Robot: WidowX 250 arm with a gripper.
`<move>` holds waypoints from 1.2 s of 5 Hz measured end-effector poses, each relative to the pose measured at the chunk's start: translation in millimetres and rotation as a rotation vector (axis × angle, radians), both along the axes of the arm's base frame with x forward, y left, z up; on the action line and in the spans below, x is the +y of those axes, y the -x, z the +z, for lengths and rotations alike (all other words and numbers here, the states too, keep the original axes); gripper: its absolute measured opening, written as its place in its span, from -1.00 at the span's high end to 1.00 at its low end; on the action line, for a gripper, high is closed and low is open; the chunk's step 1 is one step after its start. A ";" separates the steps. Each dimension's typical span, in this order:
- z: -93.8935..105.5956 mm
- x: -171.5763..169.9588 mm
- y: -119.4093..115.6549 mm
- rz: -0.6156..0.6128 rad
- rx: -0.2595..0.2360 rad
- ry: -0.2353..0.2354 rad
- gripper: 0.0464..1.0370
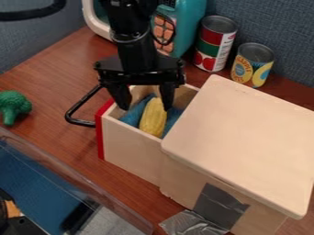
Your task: Take the yellow object out of the drawer and put it on the table
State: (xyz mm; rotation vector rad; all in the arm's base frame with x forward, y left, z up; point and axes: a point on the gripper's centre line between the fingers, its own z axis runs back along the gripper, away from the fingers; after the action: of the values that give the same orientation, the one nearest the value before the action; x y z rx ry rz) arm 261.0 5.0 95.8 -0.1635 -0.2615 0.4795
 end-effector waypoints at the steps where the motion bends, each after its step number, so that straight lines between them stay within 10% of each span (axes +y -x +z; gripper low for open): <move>1: -2.9 1.7 -3.8 0.043 -0.012 0.016 -0.92; 5: -29.4 1.9 -7.0 0.092 0.101 0.026 -0.80; 6: -30.9 2.3 -6.2 0.080 0.111 0.020 -0.22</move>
State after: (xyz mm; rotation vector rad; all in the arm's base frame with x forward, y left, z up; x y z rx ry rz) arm 267.2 7.3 64.9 -0.1462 -0.1547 0.5691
